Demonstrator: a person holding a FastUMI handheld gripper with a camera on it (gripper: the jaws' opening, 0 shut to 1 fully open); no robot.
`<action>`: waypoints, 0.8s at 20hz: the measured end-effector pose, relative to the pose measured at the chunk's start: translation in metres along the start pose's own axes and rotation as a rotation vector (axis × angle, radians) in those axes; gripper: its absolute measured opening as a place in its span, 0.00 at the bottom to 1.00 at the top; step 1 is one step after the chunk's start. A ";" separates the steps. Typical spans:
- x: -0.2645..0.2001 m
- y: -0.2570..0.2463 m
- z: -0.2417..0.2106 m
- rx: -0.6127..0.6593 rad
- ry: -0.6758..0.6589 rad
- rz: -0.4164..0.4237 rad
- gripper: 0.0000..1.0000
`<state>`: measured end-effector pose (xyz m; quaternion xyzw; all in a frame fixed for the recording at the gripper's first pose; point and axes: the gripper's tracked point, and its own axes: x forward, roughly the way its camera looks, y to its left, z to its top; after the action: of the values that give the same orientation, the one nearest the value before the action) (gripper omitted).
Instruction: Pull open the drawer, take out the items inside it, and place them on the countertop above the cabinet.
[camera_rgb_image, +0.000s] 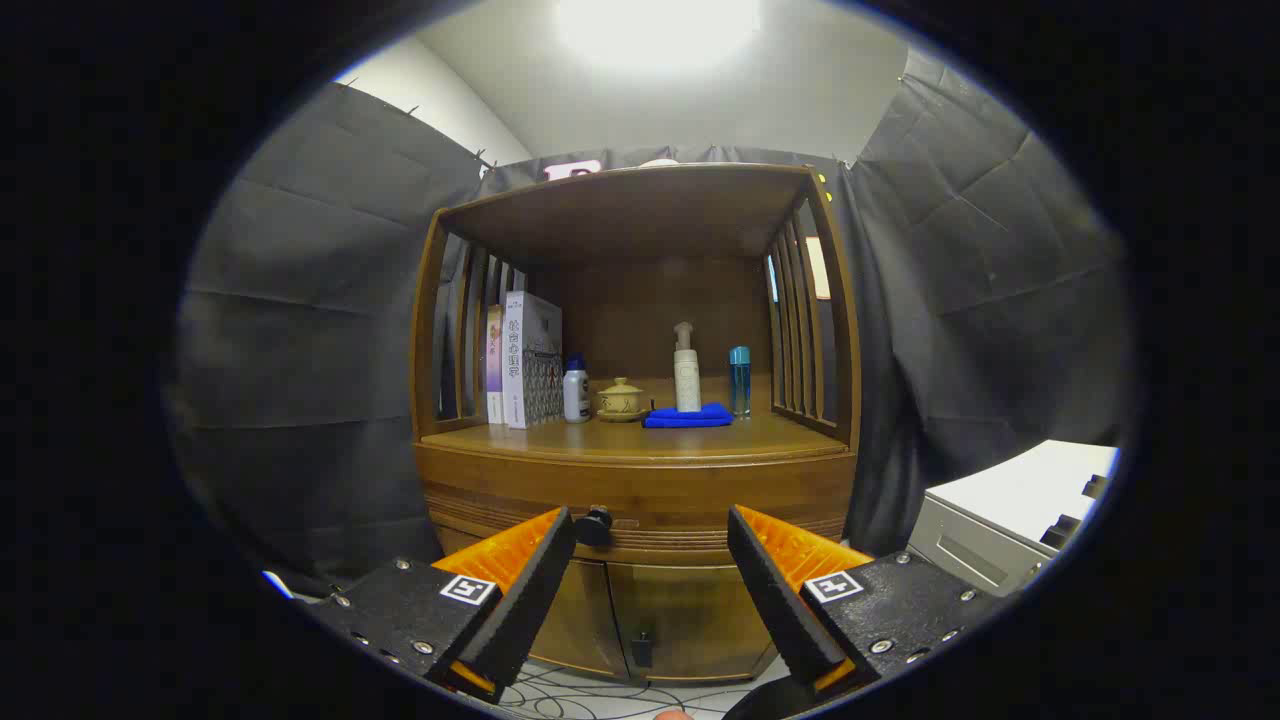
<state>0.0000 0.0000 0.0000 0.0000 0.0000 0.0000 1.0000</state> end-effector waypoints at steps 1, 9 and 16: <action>0.000 0.000 -0.001 -0.001 -0.001 0.001 0.96; 0.000 0.002 -0.012 0.003 0.027 0.014 0.96; 0.002 0.004 -0.019 0.000 0.036 0.024 0.96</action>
<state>0.0019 0.0040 -0.0193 0.0002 0.0178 0.0122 0.9998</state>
